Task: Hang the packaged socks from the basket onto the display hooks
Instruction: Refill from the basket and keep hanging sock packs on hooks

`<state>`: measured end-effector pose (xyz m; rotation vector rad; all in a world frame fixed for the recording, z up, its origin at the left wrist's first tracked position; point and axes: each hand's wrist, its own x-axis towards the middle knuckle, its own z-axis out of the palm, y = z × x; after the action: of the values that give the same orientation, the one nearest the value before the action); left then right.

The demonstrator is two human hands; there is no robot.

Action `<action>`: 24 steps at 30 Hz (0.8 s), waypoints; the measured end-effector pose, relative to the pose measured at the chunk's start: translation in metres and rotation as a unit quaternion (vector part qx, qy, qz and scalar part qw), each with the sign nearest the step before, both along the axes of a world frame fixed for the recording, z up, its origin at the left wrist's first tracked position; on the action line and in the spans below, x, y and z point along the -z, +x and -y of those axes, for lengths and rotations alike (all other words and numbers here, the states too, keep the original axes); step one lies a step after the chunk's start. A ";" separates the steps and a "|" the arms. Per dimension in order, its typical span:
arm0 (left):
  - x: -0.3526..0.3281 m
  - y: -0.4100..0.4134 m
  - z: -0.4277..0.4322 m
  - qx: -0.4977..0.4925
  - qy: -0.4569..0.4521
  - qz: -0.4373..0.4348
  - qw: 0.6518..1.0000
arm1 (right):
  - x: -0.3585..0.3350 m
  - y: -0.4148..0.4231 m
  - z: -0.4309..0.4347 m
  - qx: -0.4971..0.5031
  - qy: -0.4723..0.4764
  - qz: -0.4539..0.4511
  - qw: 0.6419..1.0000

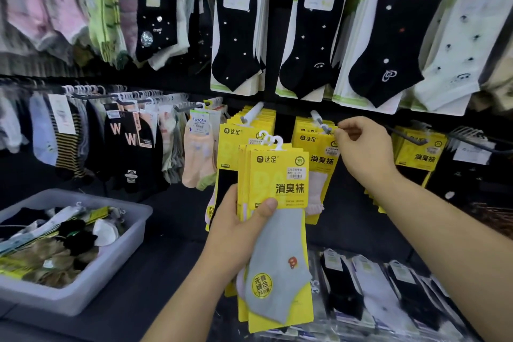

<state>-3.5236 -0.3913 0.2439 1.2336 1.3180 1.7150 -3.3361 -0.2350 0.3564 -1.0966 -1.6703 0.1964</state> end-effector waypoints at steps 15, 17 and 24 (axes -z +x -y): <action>0.001 0.007 -0.001 0.018 0.009 0.046 0.999 | 0.031 -0.019 0.070 -0.242 -0.221 -0.185 0.927; 0.002 0.006 -0.001 0.007 0.010 0.037 0.999 | 0.031 -0.010 0.062 -0.238 -0.244 -0.243 0.908; 0.005 -0.002 -0.003 0.013 0.019 0.045 0.999 | 0.041 0.018 0.045 -0.153 -0.220 -0.314 0.911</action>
<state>-3.5259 -0.3882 0.2384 1.1753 1.2155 1.7637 -3.3183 -0.2797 0.3159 -0.9395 -1.2134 1.0612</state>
